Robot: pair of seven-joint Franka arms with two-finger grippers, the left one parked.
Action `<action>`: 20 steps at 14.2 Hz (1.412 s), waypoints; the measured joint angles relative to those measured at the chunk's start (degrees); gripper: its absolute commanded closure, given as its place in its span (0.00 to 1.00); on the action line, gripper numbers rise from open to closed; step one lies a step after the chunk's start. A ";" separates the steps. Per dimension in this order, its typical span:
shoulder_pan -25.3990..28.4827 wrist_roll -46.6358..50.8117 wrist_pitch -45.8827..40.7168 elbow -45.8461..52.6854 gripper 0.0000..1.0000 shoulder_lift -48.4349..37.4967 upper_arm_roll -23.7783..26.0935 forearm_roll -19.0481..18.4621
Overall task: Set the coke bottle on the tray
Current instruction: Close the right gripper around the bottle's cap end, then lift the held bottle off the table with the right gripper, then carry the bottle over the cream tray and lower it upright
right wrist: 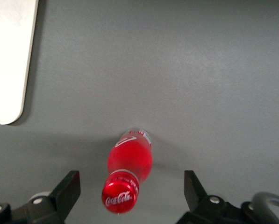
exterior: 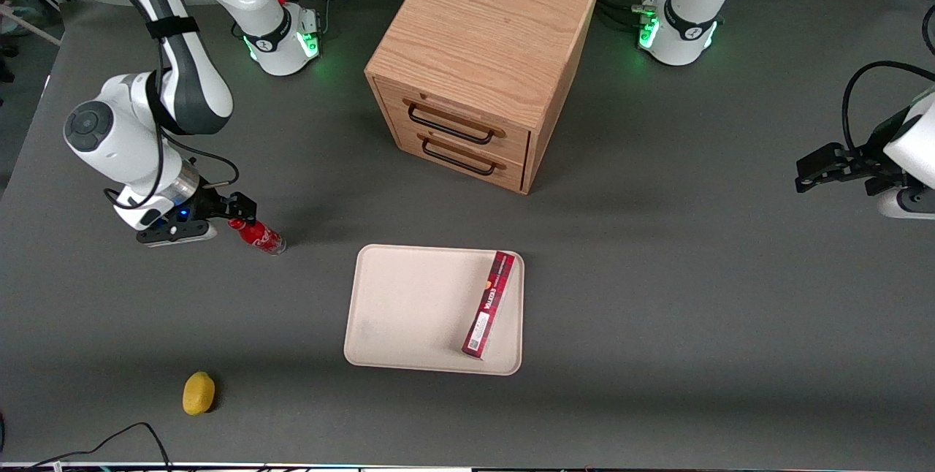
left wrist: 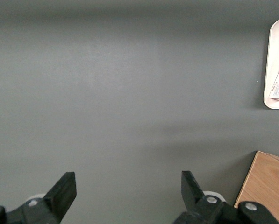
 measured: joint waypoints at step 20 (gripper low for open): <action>-0.52 -1.21 -62.45 46.41 1.00 -1.32 1.56 -2.38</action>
